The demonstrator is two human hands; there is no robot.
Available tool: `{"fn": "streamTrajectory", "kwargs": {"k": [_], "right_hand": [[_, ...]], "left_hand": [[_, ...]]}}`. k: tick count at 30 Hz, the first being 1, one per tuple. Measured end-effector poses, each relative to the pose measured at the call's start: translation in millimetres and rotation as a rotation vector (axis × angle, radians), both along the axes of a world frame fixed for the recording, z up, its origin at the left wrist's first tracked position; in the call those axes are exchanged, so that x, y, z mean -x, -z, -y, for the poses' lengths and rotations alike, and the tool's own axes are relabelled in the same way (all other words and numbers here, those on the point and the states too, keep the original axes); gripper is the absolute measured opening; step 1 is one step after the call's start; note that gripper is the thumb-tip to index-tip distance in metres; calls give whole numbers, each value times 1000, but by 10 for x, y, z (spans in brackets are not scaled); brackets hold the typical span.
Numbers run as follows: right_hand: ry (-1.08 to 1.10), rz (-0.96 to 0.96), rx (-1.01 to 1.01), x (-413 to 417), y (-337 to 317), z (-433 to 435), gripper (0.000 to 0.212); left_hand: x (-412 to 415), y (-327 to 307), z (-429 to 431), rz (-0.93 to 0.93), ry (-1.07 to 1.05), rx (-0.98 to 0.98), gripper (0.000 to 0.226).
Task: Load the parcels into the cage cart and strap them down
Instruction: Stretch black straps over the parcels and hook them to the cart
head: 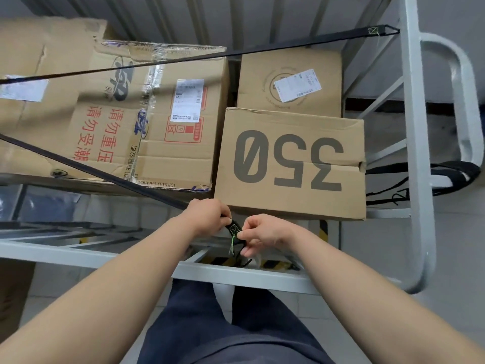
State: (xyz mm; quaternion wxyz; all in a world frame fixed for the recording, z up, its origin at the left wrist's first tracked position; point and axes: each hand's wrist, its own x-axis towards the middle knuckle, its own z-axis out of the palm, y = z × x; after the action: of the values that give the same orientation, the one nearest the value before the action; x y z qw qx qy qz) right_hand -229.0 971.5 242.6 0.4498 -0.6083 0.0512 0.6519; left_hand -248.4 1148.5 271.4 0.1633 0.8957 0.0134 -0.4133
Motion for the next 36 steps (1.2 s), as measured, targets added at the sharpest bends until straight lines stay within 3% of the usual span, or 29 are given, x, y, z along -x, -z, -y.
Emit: {"fn": "streamTrajectory", "kwargs": {"k": [21, 29, 36], "right_hand": [[-242, 1, 90, 49, 324, -210, 12], [-250, 243, 50, -327, 64, 124, 9], [-318, 176, 178, -463, -96, 802, 8]], "left_hand": [[180, 265, -63, -119, 58, -29, 23], [-64, 36, 167, 59, -77, 72, 22], [-181, 41, 864, 54, 28, 156, 23]]}}
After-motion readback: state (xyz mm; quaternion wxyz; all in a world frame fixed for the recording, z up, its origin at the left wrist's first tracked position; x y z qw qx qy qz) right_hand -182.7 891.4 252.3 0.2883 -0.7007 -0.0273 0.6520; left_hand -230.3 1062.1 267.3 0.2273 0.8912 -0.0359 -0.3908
